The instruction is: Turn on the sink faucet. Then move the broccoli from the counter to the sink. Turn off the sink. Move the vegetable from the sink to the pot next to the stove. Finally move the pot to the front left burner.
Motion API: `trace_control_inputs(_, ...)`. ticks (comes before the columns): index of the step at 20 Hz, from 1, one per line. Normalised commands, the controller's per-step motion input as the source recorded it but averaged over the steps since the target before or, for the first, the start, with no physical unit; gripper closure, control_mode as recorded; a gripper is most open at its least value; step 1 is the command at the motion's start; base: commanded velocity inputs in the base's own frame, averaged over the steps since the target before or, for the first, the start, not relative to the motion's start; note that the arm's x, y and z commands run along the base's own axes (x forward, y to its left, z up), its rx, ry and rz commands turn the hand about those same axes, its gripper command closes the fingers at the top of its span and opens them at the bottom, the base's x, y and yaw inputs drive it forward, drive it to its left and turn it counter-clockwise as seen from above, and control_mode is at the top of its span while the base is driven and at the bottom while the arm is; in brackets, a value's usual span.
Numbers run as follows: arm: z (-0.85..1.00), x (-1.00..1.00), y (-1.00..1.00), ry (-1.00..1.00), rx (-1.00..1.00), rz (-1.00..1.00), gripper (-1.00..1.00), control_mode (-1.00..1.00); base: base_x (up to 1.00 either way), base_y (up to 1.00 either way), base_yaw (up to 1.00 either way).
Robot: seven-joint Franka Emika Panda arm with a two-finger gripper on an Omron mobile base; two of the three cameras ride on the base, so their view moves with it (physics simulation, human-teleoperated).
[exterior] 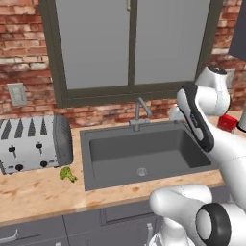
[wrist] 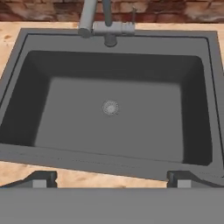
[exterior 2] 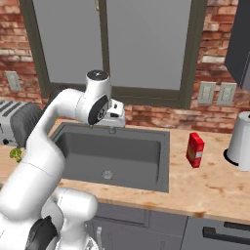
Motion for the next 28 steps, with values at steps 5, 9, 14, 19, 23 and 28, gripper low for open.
trace_control_inputs(5,-0.55,0.03,-0.88,-0.12,0.10,0.12,-1.00,-1.00,0.00,0.00,0.00)
trace_control_inputs(9,-0.31,0.49,-0.48,-0.12,0.09,0.16,-1.00,-1.00,0.00,0.00,0.00)
trace_control_inputs(14,-0.15,0.74,-0.12,-0.12,0.07,0.20,-1.00,-1.00,0.00,0.00,0.00)
trace_control_inputs(19,-0.25,0.48,0.00,-0.10,0.04,0.20,-1.00,-1.00,0.00,0.00,0.00)
trace_control_inputs(23,-0.14,0.26,0.00,0.00,0.00,0.15,-1.00,-1.00,0.00,0.00,0.00)
trace_control_inputs(28,-0.08,0.51,0.02,-0.02,0.03,0.13,-1.00,-1.00,0.00,0.00,0.00)
